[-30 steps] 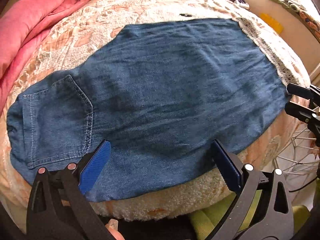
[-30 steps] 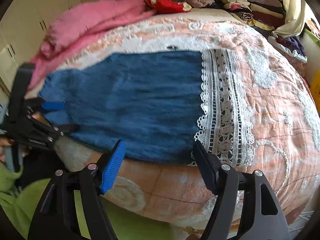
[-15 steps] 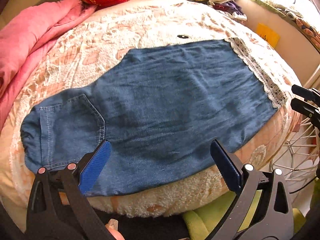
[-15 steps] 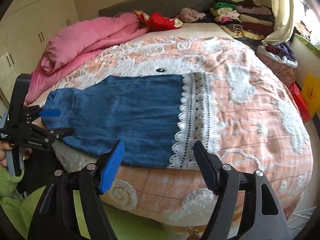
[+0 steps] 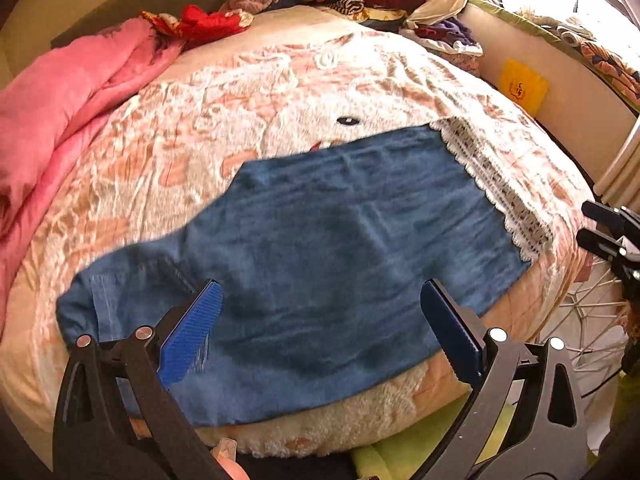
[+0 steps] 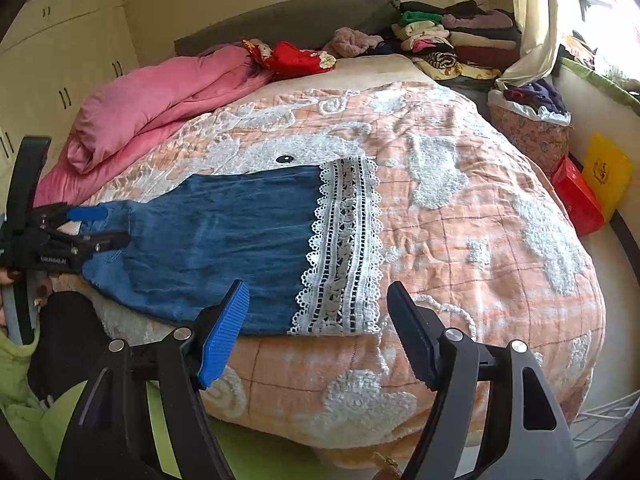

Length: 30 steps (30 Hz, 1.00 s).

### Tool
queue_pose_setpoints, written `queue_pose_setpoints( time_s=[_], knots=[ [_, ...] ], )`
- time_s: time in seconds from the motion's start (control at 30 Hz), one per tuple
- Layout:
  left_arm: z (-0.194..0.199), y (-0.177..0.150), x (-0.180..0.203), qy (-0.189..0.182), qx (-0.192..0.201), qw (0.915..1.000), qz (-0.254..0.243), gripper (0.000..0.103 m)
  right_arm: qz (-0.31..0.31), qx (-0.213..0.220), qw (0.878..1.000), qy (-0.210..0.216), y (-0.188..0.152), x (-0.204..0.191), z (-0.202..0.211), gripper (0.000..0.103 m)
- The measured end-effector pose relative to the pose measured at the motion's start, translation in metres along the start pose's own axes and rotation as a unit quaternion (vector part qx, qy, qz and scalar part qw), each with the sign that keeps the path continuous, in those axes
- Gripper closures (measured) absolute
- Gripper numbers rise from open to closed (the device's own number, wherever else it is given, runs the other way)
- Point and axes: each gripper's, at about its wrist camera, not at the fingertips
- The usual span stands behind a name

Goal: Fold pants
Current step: 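Grasp the lace-trimmed leg hem with both grippers and lift it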

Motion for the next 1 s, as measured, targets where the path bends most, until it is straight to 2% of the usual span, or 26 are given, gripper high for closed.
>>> queue_pose_setpoints(
  time_s=[0.23, 0.37, 0.87, 1.0],
  knots=[
    [-0.013, 0.029, 0.009, -0.015, 0.014, 0.9997, -0.01, 0.01, -0.021, -0.005, 1.0, 0.0, -0.008, 0.012, -0.004, 0.033],
    [-0.029, 0.043, 0.014, -0.025, 0.009, 0.9994, -0.022, 0.01, -0.034, -0.011, 0.999, -0.001, -0.014, 0.019, -0.009, 0.033],
    [-0.105, 0.098, 0.057, -0.062, 0.002, 0.9942, -0.087, 0.01, -0.06, -0.036, 0.997, 0.022, -0.027, 0.026, -0.045, 0.033],
    [-0.128, 0.109, 0.066, -0.077, -0.004, 0.9928, -0.092, 0.01, -0.066, -0.035, 0.997, 0.023, -0.027, 0.029, -0.05, 0.033]
  ],
)
Point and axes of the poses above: each gripper's, at about its wrist camera, not at the fingertips, and z roughly against the way its jaws point, x to its right, y to its top, and after that the axes turned 8 degrees about x, right-handed
